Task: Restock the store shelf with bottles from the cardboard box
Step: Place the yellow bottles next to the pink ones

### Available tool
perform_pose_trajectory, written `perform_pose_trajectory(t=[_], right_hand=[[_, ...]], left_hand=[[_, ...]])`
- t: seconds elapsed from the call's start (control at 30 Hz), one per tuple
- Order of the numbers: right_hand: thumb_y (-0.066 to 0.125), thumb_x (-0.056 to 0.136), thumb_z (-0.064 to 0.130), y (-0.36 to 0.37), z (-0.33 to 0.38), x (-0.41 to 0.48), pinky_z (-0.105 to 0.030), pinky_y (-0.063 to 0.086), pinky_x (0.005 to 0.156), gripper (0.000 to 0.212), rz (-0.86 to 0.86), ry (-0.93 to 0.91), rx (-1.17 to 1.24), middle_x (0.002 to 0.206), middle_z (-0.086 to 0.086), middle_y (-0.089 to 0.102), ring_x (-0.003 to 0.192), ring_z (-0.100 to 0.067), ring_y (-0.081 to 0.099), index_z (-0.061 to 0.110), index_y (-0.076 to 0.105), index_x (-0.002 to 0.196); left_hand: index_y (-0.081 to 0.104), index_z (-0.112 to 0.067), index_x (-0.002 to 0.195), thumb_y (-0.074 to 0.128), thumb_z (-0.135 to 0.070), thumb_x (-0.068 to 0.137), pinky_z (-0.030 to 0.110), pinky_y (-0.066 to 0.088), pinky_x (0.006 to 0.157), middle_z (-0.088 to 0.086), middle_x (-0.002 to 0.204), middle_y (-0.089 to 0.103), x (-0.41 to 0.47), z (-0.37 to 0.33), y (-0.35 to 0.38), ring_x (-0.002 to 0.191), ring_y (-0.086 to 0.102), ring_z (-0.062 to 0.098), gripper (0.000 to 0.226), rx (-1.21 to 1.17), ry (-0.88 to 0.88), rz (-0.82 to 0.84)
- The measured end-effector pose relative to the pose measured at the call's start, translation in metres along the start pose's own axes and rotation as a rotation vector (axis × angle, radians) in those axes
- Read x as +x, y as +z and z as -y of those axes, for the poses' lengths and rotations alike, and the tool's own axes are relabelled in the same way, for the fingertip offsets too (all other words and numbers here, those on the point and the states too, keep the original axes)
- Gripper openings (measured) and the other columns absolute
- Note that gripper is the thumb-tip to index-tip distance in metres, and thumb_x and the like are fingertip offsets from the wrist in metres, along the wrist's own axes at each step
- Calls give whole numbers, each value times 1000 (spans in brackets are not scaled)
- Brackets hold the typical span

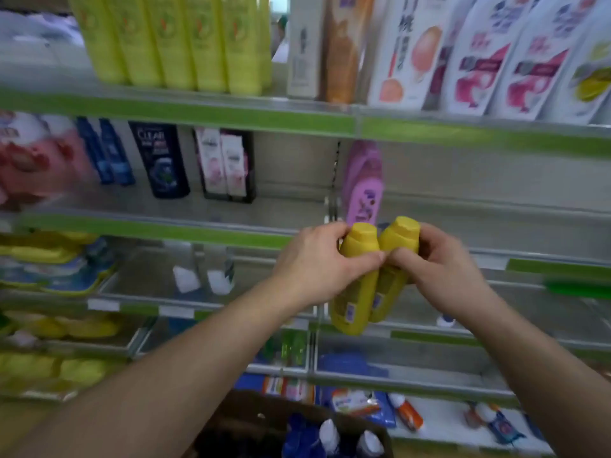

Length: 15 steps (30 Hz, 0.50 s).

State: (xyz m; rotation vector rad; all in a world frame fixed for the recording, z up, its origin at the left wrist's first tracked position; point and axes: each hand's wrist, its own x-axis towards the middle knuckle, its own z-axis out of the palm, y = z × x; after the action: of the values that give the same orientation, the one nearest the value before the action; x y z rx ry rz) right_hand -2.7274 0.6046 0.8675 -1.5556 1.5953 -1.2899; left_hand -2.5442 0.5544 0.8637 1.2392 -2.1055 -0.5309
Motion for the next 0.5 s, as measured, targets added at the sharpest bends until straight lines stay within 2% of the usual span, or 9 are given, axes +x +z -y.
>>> perform_pose_trajectory(t=[0.1, 0.17, 0.23, 0.37, 0.5], right_hand=[[74, 73, 35, -44, 8, 14, -44, 55, 65, 23, -54, -33, -63, 69, 2, 67, 64, -13, 58, 18, 68, 87], [77, 79, 34, -69, 3, 24, -36, 49, 61, 22, -83, -53, -125, 67, 5, 64, 61, -11, 55, 17, 67, 85], [77, 82, 31, -89, -6, 36, -30, 43, 60, 19, -130, -54, -196, 69, 6, 63, 62, -11, 56, 17, 65, 86], [72, 85, 34, -117, -24, 67, -34, 37, 64, 26, -230, -6, -330, 75, 4, 57, 75, -26, 56, 16, 53, 91], [64, 91, 33, -133, -34, 102, -38, 40, 68, 30, -242, 18, -329, 80, -3, 56, 84, -32, 56, 10, 47, 101]], left_hand=[[59, -27, 73, 61, -72, 73, 32, 44, 64, -7, 73, 62, 32, -41, 6, 76, 61, 18, 45, -38, 21, -6], [63, -23, 76, 59, -69, 73, 33, 46, 66, -5, 74, 65, 52, -62, 16, 77, 62, 20, 47, -50, 26, -6], [61, -23, 73, 61, -62, 76, 32, 44, 65, -7, 71, 63, 73, -79, 29, 75, 60, 19, 39, -51, 18, 7], [58, -23, 72, 60, -55, 77, 35, 54, 67, -2, 72, 65, 113, -102, 54, 72, 63, 24, 33, -44, -33, 28], [60, -23, 82, 55, -55, 75, 44, 61, 55, 1, 77, 66, 143, -115, 74, 70, 68, 24, 32, -68, -83, 45]])
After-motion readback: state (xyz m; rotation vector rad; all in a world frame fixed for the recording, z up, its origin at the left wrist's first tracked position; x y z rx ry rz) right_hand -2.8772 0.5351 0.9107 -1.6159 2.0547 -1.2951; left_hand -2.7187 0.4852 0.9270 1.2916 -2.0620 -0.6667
